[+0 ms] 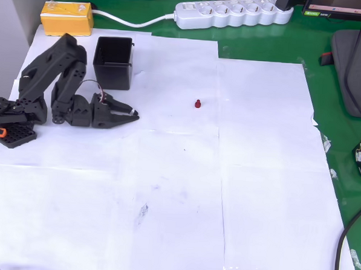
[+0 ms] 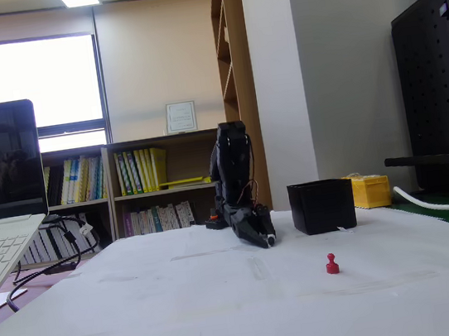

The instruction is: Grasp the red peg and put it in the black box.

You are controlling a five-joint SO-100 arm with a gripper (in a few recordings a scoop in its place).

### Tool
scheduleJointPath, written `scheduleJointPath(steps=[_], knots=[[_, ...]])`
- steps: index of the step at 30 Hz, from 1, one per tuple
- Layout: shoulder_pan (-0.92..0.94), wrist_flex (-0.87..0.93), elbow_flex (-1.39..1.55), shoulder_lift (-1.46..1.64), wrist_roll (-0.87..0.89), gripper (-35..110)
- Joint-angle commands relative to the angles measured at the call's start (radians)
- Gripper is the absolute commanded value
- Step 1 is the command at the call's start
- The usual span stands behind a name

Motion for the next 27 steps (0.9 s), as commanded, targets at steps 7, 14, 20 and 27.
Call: scheduleJointPath(steps=[7, 14, 20, 27], knots=[[-0.032, -0.063, 0.118, 0.051, -0.002, 0], [-0.038, -0.012, 0.285, 0.083, 0.057, 0], [-0.051, 0.344, 0.296, -0.135, 0.055, 0], [-0.048, 0.548, 0.364, -0.212, 0.048, 0]])
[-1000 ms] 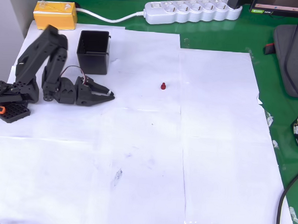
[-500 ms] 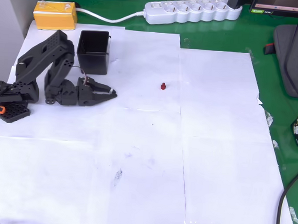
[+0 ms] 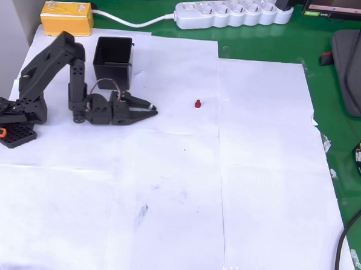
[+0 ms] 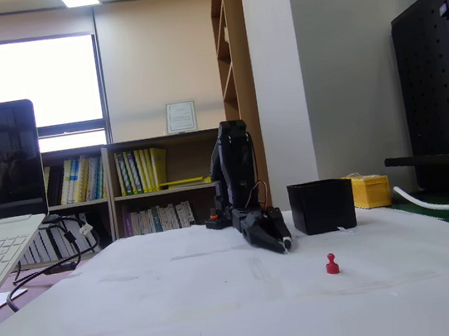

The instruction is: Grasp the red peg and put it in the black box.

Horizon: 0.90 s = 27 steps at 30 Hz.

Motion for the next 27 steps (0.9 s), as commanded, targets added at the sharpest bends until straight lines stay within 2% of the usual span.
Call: scheduleJointPath(steps=[1, 4, 14, 24, 27], knots=[[-0.017, 0.060, 0.037, -0.058, -0.017, 0], [-0.021, 0.135, 0.075, -0.075, -0.028, 5], [-0.023, 0.327, 0.239, -0.063, -0.060, 5], [-0.026, 0.382, 0.365, 0.008, -0.115, 12], [-0.023, 0.410, 0.383, 0.003, -0.101, 21]])
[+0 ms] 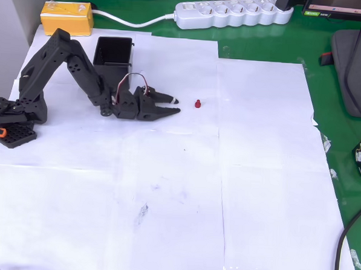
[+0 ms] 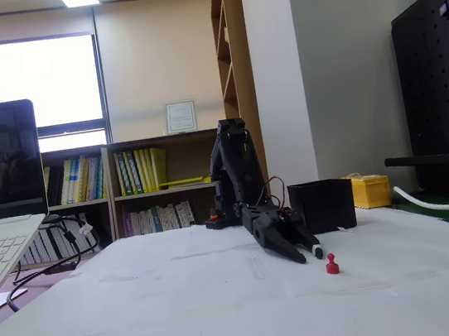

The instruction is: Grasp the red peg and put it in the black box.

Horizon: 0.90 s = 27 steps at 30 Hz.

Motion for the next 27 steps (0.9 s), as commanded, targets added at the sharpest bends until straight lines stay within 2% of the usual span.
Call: scheduleJointPath(steps=[1, 3, 8, 14, 27], knots=[[-0.021, 0.028, 0.054, 0.006, 0.015, 27], [-0.017, 0.044, 0.071, 0.008, 0.035, 40], [-0.014, 0.044, 0.074, 0.009, 0.023, 51], [-0.008, 0.046, 0.078, 0.014, 0.002, 56], [0.017, 0.046, 0.201, 0.081, -0.002, 56]])
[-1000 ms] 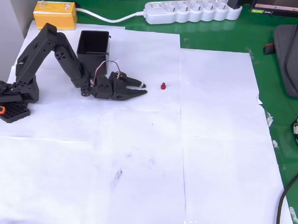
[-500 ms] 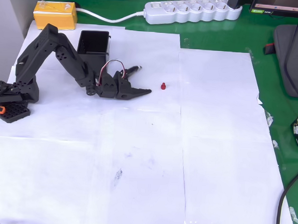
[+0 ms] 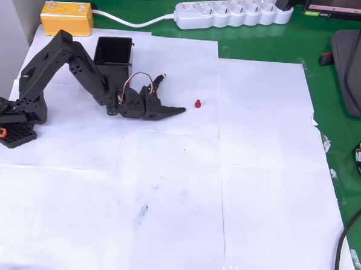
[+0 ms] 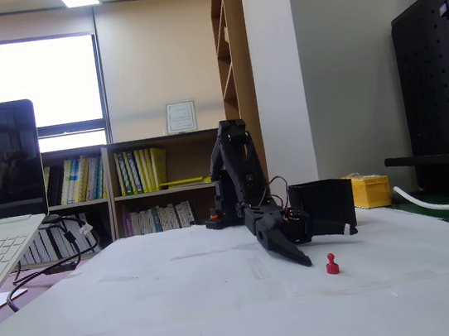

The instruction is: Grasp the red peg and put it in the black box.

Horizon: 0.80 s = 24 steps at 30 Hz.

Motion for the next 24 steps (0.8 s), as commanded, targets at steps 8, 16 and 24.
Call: scheduleJointPath(steps=[8, 16, 24], knots=[[0.009, 0.094, 0.160, 0.038, 0.000, 56], [0.011, 0.161, 0.267, 0.077, 0.005, 56], [0.002, 0.163, 0.331, 0.118, 0.009, 56]])
